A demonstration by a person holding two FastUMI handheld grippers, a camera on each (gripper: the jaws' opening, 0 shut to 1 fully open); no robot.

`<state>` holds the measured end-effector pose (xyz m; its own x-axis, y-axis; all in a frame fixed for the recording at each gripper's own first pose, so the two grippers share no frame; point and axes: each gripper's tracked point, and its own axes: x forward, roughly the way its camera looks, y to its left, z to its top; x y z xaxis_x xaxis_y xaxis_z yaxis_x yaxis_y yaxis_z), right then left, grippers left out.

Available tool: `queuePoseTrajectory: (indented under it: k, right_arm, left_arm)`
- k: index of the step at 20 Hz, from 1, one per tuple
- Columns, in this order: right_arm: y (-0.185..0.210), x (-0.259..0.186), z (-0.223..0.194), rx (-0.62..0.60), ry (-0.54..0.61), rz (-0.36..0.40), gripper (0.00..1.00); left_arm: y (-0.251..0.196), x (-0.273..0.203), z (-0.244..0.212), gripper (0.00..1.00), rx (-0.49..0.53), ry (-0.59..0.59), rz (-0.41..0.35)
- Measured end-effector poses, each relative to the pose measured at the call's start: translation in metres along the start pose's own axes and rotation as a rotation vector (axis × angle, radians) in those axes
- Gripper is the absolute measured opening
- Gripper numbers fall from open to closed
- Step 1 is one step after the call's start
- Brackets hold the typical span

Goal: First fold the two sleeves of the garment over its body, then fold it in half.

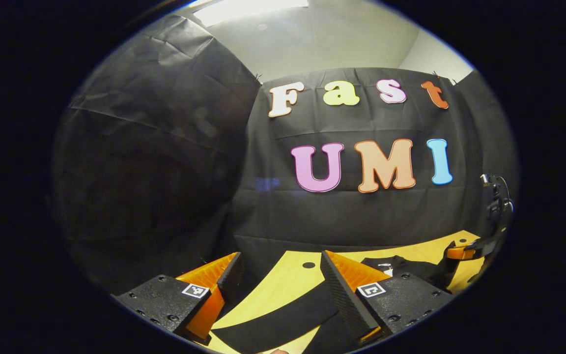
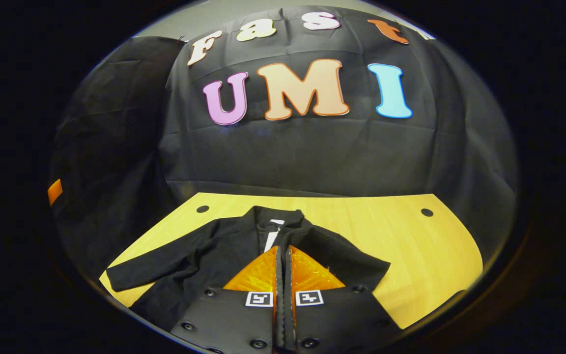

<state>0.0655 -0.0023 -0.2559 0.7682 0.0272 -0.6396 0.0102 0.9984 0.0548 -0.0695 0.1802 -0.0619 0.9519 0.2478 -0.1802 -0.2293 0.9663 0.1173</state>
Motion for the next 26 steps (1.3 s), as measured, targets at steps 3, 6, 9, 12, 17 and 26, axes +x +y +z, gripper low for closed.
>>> queuePoseTrajectory:
  k: [3,6,9,12,17,26]
  right_arm:
    - [0.031,0.013,0.0,-0.024,0.008,0.018,0.02]
    - [0.063,0.027,-0.003,-0.045,0.024,0.032,0.02]
    - [0.088,0.045,-0.005,-0.069,0.045,0.046,0.02]
    - [0.113,0.063,-0.011,-0.077,0.079,0.069,0.02]
    - [0.149,0.091,-0.015,-0.075,0.109,0.108,0.03]
    - [0.146,0.083,-0.002,-0.092,0.055,0.084,0.96]
  left_arm:
    - [0.016,0.008,-0.009,0.94,0.007,0.015,-0.013]
    - [0.033,0.019,-0.017,0.94,0.005,0.029,-0.021]
    - [0.05,0.025,-0.026,0.93,-0.001,0.046,-0.019]
    - [0.065,0.029,-0.039,0.94,-0.003,0.072,-0.007]
    - [0.085,0.026,-0.065,0.94,-0.018,0.139,0.012]
    - [0.087,0.015,-0.148,0.94,-0.038,0.345,-0.012]
